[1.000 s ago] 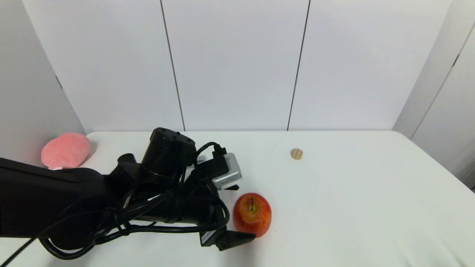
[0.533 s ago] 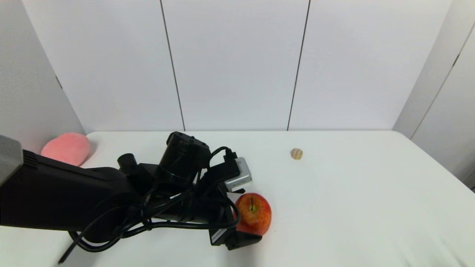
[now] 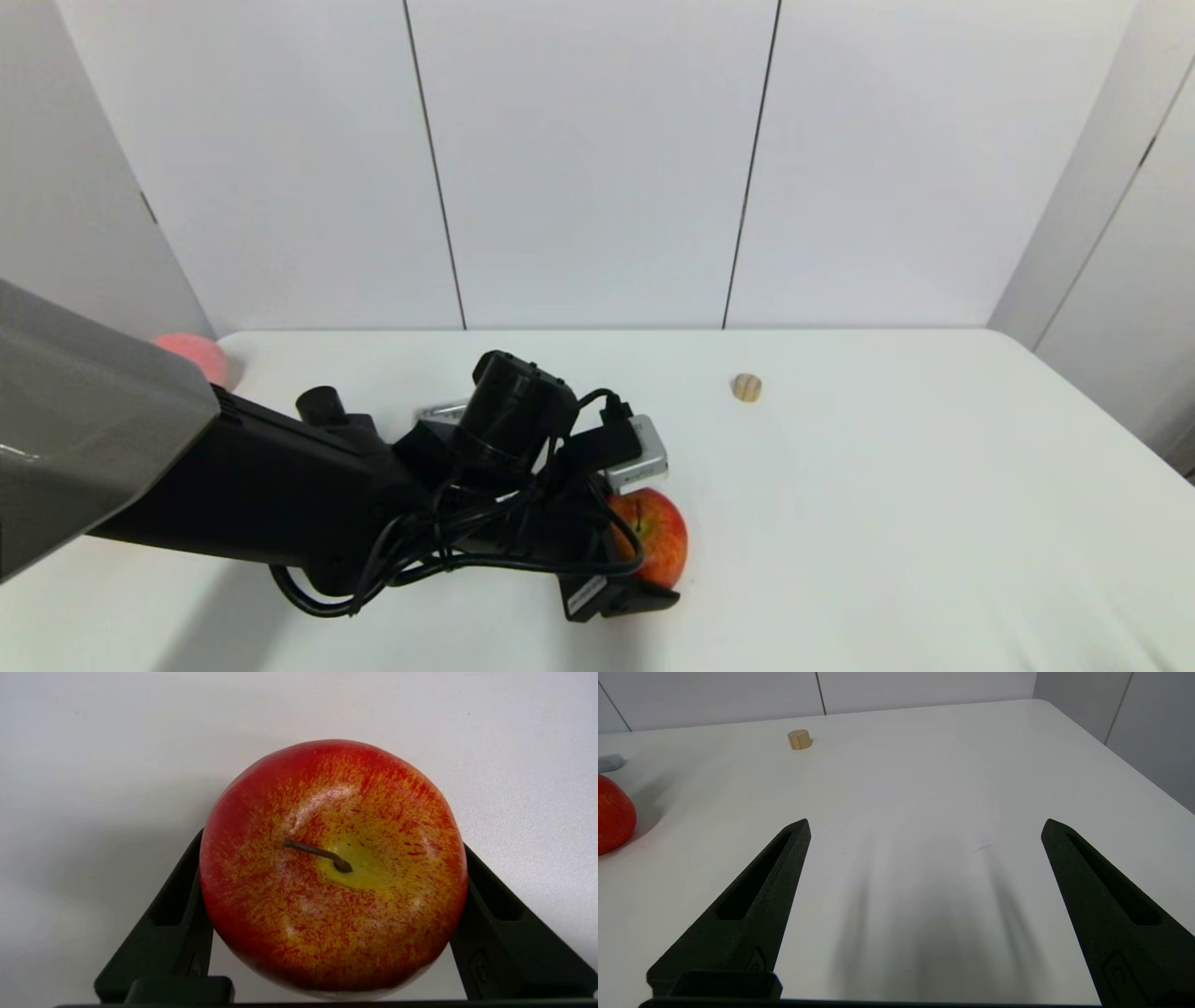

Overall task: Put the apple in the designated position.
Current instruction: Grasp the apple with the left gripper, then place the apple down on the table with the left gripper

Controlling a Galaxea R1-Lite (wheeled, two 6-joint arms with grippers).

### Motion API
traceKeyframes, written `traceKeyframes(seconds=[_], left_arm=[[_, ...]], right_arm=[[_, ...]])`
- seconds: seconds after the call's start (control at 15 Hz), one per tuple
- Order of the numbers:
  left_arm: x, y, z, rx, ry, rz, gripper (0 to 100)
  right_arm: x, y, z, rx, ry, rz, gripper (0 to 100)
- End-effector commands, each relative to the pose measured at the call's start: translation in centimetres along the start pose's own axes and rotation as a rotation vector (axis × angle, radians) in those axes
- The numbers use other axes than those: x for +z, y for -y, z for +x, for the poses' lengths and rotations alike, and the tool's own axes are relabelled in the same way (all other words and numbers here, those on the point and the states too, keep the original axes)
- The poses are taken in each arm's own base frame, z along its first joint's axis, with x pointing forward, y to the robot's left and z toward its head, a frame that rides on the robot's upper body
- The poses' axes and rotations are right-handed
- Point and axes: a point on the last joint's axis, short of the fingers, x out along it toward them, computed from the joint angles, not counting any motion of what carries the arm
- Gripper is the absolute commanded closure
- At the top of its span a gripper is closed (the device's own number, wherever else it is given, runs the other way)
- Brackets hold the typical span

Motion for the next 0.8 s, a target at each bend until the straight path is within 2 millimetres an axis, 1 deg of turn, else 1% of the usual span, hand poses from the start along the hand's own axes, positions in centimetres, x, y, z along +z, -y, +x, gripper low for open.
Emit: traceKeyframes(seconds=[0.07, 0.2, 0.27, 0.4, 0.53, 0.6, 0.67, 0.8], left_arm=[[-0.6, 0.0, 0.5, -0.015, -0.029, -0.012, 100], [-0.3, 0.0, 0.4, -0.013, -0.02, -0.01, 100], [0.2, -0.2, 0.2, -0.003, -0.003, -0.001, 100], [2.1, -1.2, -0.3, 0.034, 0.059, 0.016, 100], [4.0, -3.1, -1.4, 0.095, 0.132, 0.003, 100], [4.8, -4.4, -2.0, 0.134, 0.163, -0.006, 100], [5.4, -6.2, -3.1, 0.215, 0.187, -0.018, 100], [5.8, -9.3, -4.9, 0.367, 0.208, -0.038, 100]], right_arm=[[-0.3, 0.0, 0.1, -0.002, -0.013, 0.0, 0], [-0.3, 0.0, 0.1, -0.002, -0.013, 0.0, 0], [-0.3, 0.0, 0.1, -0.002, -0.012, 0.0, 0], [-0.3, 0.0, 0.1, -0.002, -0.012, 0.0, 0], [-0.3, 0.0, 0.1, -0.002, -0.013, 0.0, 0], [-0.3, 0.0, 0.1, 0.0, -0.013, 0.0, 0], [-0.3, 0.0, 0.1, -0.002, -0.013, 0.0, 0], [-0.3, 0.0, 0.1, 0.0, -0.013, 0.0, 0]])
